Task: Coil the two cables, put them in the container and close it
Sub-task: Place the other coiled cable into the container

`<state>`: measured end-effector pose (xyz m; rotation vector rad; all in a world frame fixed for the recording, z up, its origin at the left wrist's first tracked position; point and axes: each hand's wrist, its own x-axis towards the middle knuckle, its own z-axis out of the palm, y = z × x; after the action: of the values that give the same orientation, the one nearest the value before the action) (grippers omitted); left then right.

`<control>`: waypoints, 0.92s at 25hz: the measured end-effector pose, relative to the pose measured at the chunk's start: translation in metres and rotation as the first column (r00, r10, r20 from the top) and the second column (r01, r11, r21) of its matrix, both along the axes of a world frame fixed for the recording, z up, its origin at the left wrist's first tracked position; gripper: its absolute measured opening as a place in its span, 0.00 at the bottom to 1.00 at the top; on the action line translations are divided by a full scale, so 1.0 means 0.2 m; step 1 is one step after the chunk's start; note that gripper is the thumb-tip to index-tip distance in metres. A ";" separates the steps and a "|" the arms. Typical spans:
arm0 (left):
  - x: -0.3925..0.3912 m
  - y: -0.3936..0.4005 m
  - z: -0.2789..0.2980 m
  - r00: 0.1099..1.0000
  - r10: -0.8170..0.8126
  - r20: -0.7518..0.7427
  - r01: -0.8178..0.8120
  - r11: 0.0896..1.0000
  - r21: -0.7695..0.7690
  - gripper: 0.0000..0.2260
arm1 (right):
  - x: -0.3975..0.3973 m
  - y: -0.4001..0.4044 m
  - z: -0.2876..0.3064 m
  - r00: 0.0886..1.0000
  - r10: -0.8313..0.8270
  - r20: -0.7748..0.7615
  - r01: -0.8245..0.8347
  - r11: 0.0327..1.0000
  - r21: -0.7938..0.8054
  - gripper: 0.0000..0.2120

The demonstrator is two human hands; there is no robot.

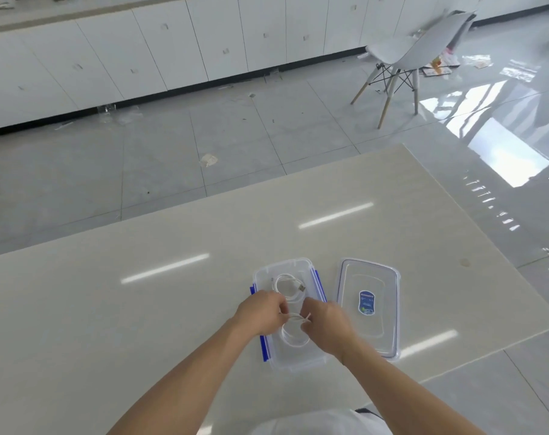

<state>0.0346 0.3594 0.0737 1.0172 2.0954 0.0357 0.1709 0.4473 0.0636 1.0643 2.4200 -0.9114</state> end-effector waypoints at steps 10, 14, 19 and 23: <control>0.10 0.13 -0.05 0.987 -0.095 -0.132 0.067 0.976 -0.207 0.11 | -0.12 -0.03 -0.06 0.921 0.293 0.255 -0.333 0.934 0.128 0.15; 0.11 0.12 -0.08 0.989 -0.068 -0.133 0.042 0.981 -0.190 0.11 | -0.13 -0.05 -0.09 0.920 0.293 0.260 -0.340 0.927 0.158 0.15; 0.10 0.11 -0.07 0.982 -0.088 -0.167 0.053 0.978 -0.203 0.13 | -0.11 -0.06 -0.11 0.923 0.295 0.247 -0.344 0.920 0.189 0.15; 0.13 0.10 -0.08 0.972 -0.118 -0.203 0.081 0.980 -0.184 0.12 | -0.11 -0.07 -0.12 0.927 0.284 0.244 -0.337 0.918 0.209 0.15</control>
<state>0.0598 0.3802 0.0570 1.0562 2.1906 -0.3155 0.1485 0.4327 0.0404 0.7695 2.4686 -0.3786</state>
